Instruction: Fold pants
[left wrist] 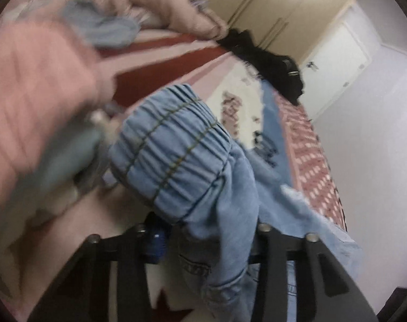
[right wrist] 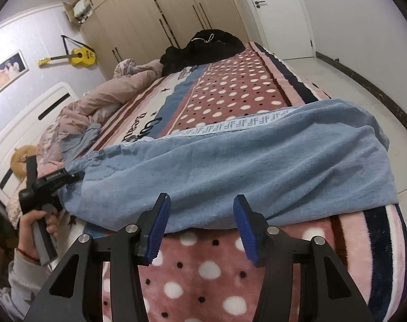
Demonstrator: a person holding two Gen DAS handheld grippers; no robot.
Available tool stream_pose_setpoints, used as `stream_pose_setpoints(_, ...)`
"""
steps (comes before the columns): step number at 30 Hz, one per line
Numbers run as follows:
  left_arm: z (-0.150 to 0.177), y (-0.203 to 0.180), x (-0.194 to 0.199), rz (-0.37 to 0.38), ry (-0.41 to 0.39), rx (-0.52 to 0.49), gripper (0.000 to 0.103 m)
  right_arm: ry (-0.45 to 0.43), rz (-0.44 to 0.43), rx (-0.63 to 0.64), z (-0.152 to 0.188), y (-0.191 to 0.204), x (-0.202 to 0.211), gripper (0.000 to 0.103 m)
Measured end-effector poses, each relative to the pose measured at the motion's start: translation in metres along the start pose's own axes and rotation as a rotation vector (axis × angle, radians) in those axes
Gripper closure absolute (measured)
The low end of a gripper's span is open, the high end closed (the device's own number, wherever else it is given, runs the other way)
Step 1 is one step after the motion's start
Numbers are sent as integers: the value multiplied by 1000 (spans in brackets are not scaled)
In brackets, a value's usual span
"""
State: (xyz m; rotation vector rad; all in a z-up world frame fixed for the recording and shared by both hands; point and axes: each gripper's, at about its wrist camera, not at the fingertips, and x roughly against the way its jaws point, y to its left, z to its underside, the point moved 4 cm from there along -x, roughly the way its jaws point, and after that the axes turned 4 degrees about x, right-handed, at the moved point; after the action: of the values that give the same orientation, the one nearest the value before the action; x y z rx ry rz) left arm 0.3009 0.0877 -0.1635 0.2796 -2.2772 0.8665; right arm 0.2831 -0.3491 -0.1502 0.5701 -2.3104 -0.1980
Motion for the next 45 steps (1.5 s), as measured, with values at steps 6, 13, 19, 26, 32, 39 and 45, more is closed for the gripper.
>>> stream_pose_setpoints(6, -20, -24, 44, 87, -112, -85, 77, 2, 13, 5, 1, 2, 2, 58)
stream_pose_setpoints(13, -41, -5, 89, 82, -214, -81, 78, 3, 28, -3, 3, -3, 11, 58)
stream_pose_setpoints(19, -65, 30, 120, 9, -285, -61, 79, 31, 32, 16, 10, 0, 12, 58)
stream_pose_setpoints(26, -85, 70, 155, -92, -386, -52, 82, 42, 26, 6, 14, 1, 15, 56)
stream_pose_setpoints(32, -68, 51, 162, 41, -327, -186, 82, 6, 109, -61, 13, -34, 40, 49)
stream_pose_setpoints(39, -49, 20, 164, 116, -283, -270, 82, -2, 287, -125, 0, -109, 65, 35)
stream_pose_setpoints(45, -41, 20, 154, 72, -270, -299, 82, 68, 295, -105, -31, -149, 35, 35)
